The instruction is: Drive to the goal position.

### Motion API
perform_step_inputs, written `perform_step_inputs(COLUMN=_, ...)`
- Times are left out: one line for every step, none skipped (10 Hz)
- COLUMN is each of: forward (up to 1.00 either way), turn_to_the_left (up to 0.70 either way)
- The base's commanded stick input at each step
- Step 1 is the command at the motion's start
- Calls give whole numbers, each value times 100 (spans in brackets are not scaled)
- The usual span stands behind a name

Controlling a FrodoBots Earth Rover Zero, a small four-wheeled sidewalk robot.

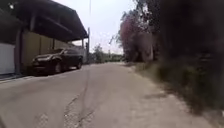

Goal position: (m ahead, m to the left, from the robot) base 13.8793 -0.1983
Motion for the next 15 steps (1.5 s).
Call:
perform_step_inputs(forward=100, turn_to_the_left=0)
perform_step_inputs(forward=100, turn_to_the_left=0)
perform_step_inputs(forward=100, turn_to_the_left=0)
perform_step_inputs(forward=100, turn_to_the_left=0)
perform_step_inputs(forward=100, turn_to_the_left=0)
perform_step_inputs(forward=100, turn_to_the_left=0)
perform_step_inputs(forward=100, turn_to_the_left=0)
perform_step_inputs(forward=100, turn_to_the_left=0)
perform_step_inputs(forward=100, turn_to_the_left=0)
perform_step_inputs(forward=100, turn_to_the_left=0)
perform_step_inputs(forward=100, turn_to_the_left=0)
perform_step_inputs(forward=100, turn_to_the_left=0)
perform_step_inputs(forward=100, turn_to_the_left=0)
perform_step_inputs(forward=100, turn_to_the_left=0)
perform_step_inputs(forward=100, turn_to_the_left=0)
